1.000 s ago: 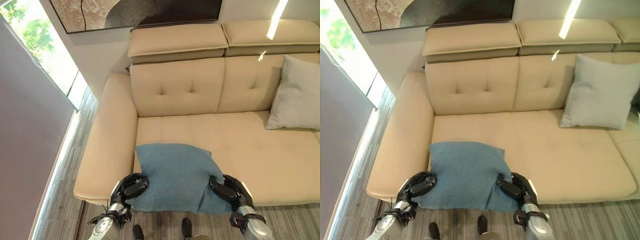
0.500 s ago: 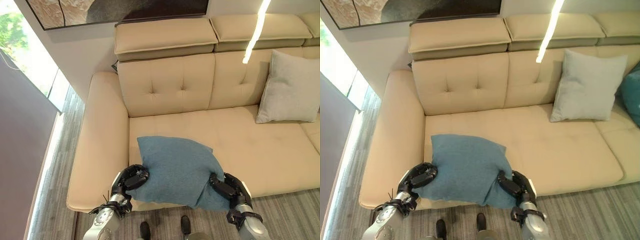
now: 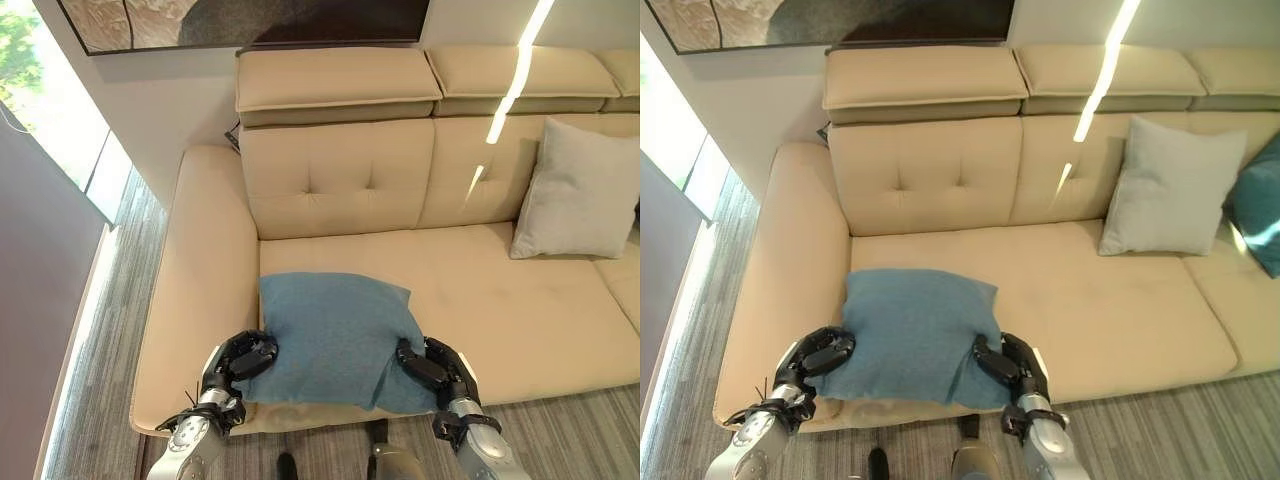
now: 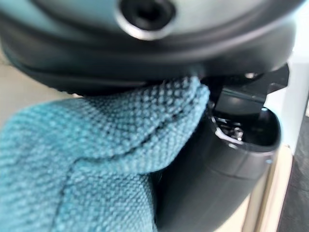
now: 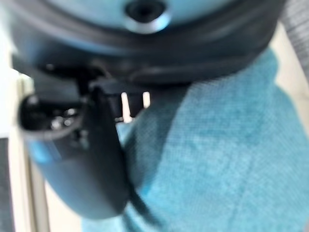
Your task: Pick up all the scattered cushions and arrange them neatly on the sofa.
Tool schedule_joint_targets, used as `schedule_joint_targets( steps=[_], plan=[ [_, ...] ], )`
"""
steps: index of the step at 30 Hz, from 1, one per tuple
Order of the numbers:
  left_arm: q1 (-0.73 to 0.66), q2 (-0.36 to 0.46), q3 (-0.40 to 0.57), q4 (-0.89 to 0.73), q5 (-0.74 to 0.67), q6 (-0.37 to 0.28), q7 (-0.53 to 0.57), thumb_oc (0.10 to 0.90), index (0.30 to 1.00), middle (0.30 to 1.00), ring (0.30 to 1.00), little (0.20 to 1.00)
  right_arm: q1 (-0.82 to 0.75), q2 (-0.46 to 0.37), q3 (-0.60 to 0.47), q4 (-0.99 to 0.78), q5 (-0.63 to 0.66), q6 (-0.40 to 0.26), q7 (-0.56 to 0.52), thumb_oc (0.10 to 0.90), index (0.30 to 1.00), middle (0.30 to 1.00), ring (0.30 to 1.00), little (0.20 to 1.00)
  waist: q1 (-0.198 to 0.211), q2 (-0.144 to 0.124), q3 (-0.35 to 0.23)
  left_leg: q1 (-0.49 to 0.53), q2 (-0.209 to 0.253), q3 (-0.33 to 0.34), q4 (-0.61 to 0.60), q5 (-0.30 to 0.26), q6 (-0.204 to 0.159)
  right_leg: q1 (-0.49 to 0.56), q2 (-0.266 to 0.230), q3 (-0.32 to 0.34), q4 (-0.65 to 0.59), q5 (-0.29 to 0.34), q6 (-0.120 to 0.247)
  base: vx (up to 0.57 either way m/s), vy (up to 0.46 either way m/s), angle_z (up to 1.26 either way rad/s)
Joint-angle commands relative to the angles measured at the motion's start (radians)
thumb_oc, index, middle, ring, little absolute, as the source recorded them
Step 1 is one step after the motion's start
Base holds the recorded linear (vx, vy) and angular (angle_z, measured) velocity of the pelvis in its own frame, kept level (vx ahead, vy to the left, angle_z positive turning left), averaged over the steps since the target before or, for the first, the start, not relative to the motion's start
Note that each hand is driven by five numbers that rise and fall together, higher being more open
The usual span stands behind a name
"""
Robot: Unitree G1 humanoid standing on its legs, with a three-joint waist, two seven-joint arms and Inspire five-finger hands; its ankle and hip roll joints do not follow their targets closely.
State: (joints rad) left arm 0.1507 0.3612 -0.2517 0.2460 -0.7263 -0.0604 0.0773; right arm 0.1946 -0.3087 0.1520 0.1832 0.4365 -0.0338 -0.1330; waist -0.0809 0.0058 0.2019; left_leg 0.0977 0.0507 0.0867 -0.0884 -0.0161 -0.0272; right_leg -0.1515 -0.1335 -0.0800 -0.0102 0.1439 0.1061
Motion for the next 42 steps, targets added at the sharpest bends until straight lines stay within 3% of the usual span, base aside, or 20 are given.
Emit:
schedule_joint_targets(
  steps=[1, 3, 4, 6, 8, 9, 11, 13, 20, 26, 31, 32, 35, 38, 42],
  plan=[
    [-0.044, -0.061, -0.072, -0.174, 0.037, -0.075, -0.102, 0.4, 0.3, 0.3, 0.3, 0.3, -0.138, 0.058, 0.026, -0.21, 0.01, -0.143, 0.087, 0.4, 0.3, 0.3, 0.3, 0.3, -0.018, -0.014, -0.071, 0.066, -0.037, -0.015, 0.116, -0.195, 0.027, 0.008, -0.009, -0.031, 0.019, -0.123, 0.068, 0.21, -0.228, 0.22],
    [-0.034, -0.077, -0.076, -0.171, 0.026, -0.075, -0.108, 0.4, 0.3, 0.3, 0.3, 0.3, -0.123, 0.04, 0.012, -0.212, 0.011, -0.147, 0.09, 0.4, 0.3, 0.3, 0.3, 0.3, -0.031, -0.004, -0.089, 0.049, 0.011, -0.02, 0.144, -0.179, -0.016, 0.037, 0.01, -0.037, 0.012, -0.136, 0.041, 0.2, -0.365, 0.37],
    [-0.045, -0.084, -0.079, -0.166, 0.022, -0.078, -0.106, 0.4, 0.3, 0.3, 0.3, 0.3, -0.12, 0.022, -0.004, -0.216, 0.014, -0.155, 0.083, 0.4, 0.3, 0.3, 0.3, 0.3, -0.039, 0.004, -0.09, 0.014, 0.041, -0.023, 0.21, -0.141, -0.047, 0.075, 0.03, -0.053, -0.004, -0.161, 0.016, 0.13, -0.404, 0.77],
    [-0.059, -0.09, -0.084, -0.167, 0.017, -0.077, -0.1, 0.4, 0.3, 0.3, 0.3, 0.3, -0.119, 0.001, -0.02, -0.218, 0.015, -0.159, 0.072, 0.4, 0.3, 0.3, 0.3, 0.3, -0.038, -0.003, -0.073, -0.059, 0.062, -0.032, 0.353, -0.072, -0.071, 0.132, 0.05, -0.074, -0.034, -0.186, -0.021, 0.08, -0.296, 1.07],
    [-0.056, -0.094, -0.08, -0.169, 0.017, -0.073, -0.103, 0.4, 0.3, 0.3, 0.3, 0.3, -0.105, -0.003, -0.036, -0.221, 0.026, -0.159, 0.07, 0.4, 0.3, 0.3, 0.3, 0.3, -0.034, -0.016, -0.069, -0.089, 0.054, -0.003, 0.338, -0.091, -0.053, 0.174, 0.046, -0.095, -0.066, -0.201, -0.024, 0.09, -0.146, 0.55],
    [-0.057, -0.093, -0.073, -0.174, 0.03, -0.073, -0.103, 0.4, 0.3, 0.3, 0.3, 0.3, -0.095, 0.005, -0.056, -0.227, 0.018, -0.16, 0.06, 0.4, 0.3, 0.3, 0.3, 0.3, -0.026, -0.021, -0.069, -0.14, -0.005, 0.026, 0.241, -0.117, -0.018, 0.186, 0.051, -0.101, -0.076, -0.205, -0.013, 0.1, -0.025, 0.29],
    [-0.06, -0.095, -0.068, -0.182, 0.029, -0.076, -0.098, 0.4, 0.3, 0.3, 0.3, 0.3, -0.096, 0.01, -0.056, -0.23, 0.017, -0.163, 0.061, 0.4, 0.3, 0.3, 0.3, 0.3, -0.028, -0.02, -0.067, -0.132, -0.002, 0.033, 0.215, -0.103, -0.021, 0.188, 0.056, -0.095, -0.077, -0.211, -0.01, 0.07, 0.013, 0.2],
    [-0.058, -0.097, -0.056, -0.192, 0.022, -0.083, -0.082, 0.4, 0.3, 0.3, 0.3, 0.3, -0.1, 0.022, -0.053, -0.224, 0.012, -0.165, 0.049, 0.4, 0.3, 0.3, 0.3, 0.3, -0.016, -0.023, -0.067, -0.137, -0.023, -0.002, 0.208, -0.102, -0.017, 0.187, 0.062, -0.082, -0.077, -0.209, -0.01, 0.08, 0.051, -0.1],
    [-0.057, -0.085, -0.018, -0.223, 0.028, -0.093, -0.058, 0.4, 0.3, 0.3, 0.3, 0.3, -0.097, 0.054, -0.049, -0.224, -0.004, -0.161, 0.037, 0.4, 0.3, 0.3, 0.3, 0.3, -0.007, -0.022, -0.099, -0.049, -0.029, 0.037, 0.031, -0.063, 0.002, 0.17, 0.069, -0.059, -0.077, -0.2, 0.012, 0.08, 0.05, -0.24],
    [-0.088, -0.078, -0.008, -0.239, 0.047, -0.116, -0.028, 0.4, 0.3, 0.3, 0.3, 0.3, -0.131, 0.056, -0.04, -0.219, -0.045, -0.165, 0.011, 0.4, 0.3, 0.3, 0.3, 0.3, -0.002, -0.016, -0.103, -0.07, -0.027, 0.05, 0.001, -0.054, 0.007, 0.124, 0.07, -0.045, -0.077, -0.192, 0.028, -0.04, 0.017, -0.06],
    [-0.204, -0.039, -0.019, -0.262, 0.211, -0.168, 0.035, 0.4, 0.3, 0.3, 0.3, 0.3, -0.235, 0.028, -0.026, -0.199, -0.147, -0.199, -0.054, 0.4, 0.3, 0.3, 0.3, 0.3, 0.001, -0.006, -0.101, -0.133, -0.017, 0.051, 0.001, -0.048, 0.004, 0.043, 0.07, -0.045, -0.077, -0.183, 0.038, -0.12, -0.006, 0.0],
    [-0.302, -0.028, -0.051, -0.242, 0.267, -0.191, 0.078, 0.4, 0.3, 0.3, 0.3, 0.3, -0.325, 0.004, 0.0, -0.177, -0.219, -0.214, -0.112, 0.4, 0.3, 0.3, 0.3, 0.3, 0.001, -0.002, -0.084, -0.181, -0.01, 0.046, 0.001, -0.033, 0.001, -0.008, 0.07, -0.049, -0.077, -0.173, 0.041, -0.22, -0.032, -0.01],
    [-0.406, -0.023, -0.07, -0.229, 0.297, -0.22, 0.122, 0.4, 0.3, 0.3, 0.3, 0.3, -0.416, -0.002, 0.024, -0.168, -0.261, -0.228, -0.161, 0.4, 0.3, 0.3, 0.3, 0.3, 0.002, 0.0, -0.076, -0.243, -0.007, 0.035, 0.001, -0.013, -0.002, -0.067, 0.069, -0.05, -0.077, -0.161, 0.042, -0.17, -0.027, 0.02],
    [-0.576, -0.023, -0.094, -0.257, 0.353, -0.268, 0.203, 0.4, 0.3, 0.3, 0.3, 0.3, -0.531, 0.009, 0.041, -0.214, -0.294, -0.267, -0.223, 0.4, 0.3, 0.3, 0.3, 0.3, -0.005, 0.008, -0.085, -0.318, -0.012, 0.016, 0.001, 0.012, -0.004, -0.131, 0.067, -0.054, -0.077, -0.145, 0.043, -0.1, -0.012, 0.0],
    [-0.686, -0.016, -0.077, -0.368, 0.413, -0.338, 0.276, 0.4, 0.3, 0.3, 0.3, 0.3, -0.601, 0.012, 0.026, -0.346, -0.358, -0.321, -0.278, 0.4, 0.3, 0.3, 0.3, 0.3, -0.015, 0.011, -0.112, -0.366, -0.024, 0.007, 0.001, 0.021, -0.007, -0.175, 0.067, -0.052, -0.077, -0.129, 0.041, -0.01, 0.01, 0.05]
  ],
)
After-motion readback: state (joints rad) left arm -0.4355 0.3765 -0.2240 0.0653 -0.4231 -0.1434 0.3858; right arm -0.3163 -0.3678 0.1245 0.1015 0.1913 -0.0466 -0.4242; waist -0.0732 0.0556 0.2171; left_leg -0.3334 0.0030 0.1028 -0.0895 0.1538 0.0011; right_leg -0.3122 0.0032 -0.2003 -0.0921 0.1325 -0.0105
